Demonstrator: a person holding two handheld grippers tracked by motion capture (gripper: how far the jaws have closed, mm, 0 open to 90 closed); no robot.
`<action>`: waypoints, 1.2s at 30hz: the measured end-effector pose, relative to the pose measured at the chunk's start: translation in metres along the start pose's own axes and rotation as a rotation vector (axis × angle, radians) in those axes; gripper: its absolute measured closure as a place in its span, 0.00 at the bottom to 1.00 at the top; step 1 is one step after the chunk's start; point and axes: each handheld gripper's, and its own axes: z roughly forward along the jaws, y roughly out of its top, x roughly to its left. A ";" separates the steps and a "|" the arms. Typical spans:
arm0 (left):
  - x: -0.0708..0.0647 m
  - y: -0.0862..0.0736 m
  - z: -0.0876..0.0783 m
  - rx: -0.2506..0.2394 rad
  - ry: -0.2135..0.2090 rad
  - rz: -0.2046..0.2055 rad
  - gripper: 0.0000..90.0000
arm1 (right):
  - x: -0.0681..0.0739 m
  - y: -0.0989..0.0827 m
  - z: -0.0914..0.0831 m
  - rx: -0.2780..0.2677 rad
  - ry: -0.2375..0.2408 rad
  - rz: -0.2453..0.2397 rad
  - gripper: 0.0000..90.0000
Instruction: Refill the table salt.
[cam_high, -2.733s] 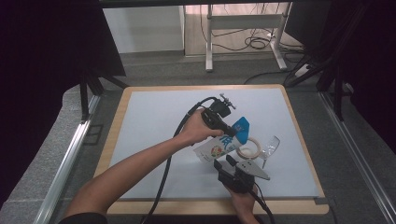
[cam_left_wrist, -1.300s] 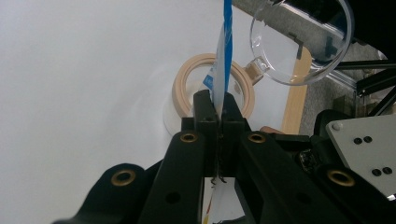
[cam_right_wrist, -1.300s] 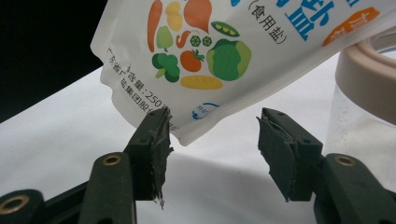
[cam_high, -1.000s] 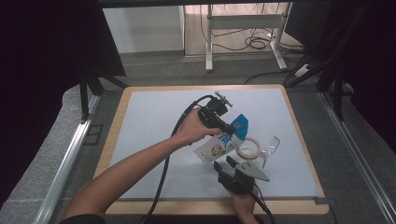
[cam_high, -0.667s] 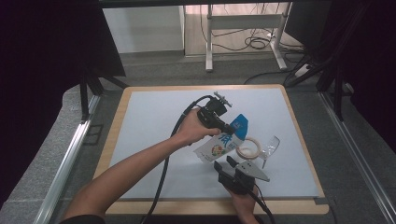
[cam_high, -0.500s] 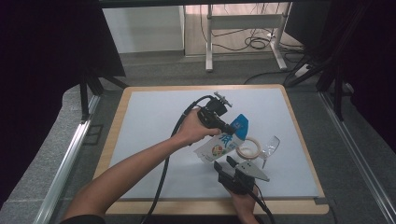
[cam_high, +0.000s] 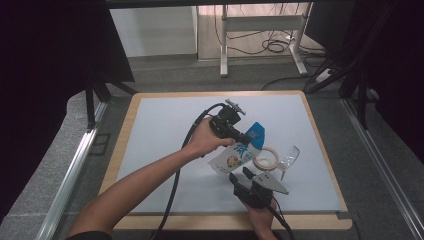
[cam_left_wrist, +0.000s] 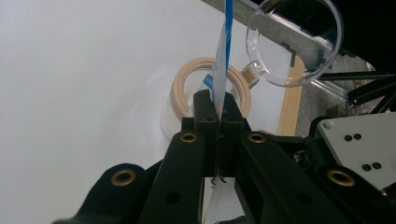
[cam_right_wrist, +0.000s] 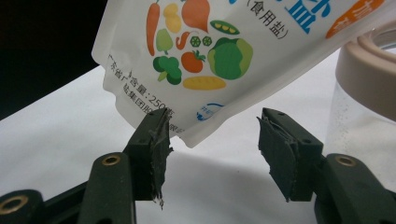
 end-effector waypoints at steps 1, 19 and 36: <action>0.000 -0.001 0.000 -0.011 -0.004 -0.009 1.00 | 0.000 0.000 0.000 0.001 -0.001 0.000 0.49; 0.008 -0.017 -0.007 -0.112 -0.058 -0.048 1.00 | 0.001 0.001 0.000 -0.006 -0.005 -0.015 0.49; 0.021 -0.031 -0.017 -0.178 -0.081 -0.085 1.00 | 0.000 0.001 -0.001 -0.006 -0.007 -0.011 0.49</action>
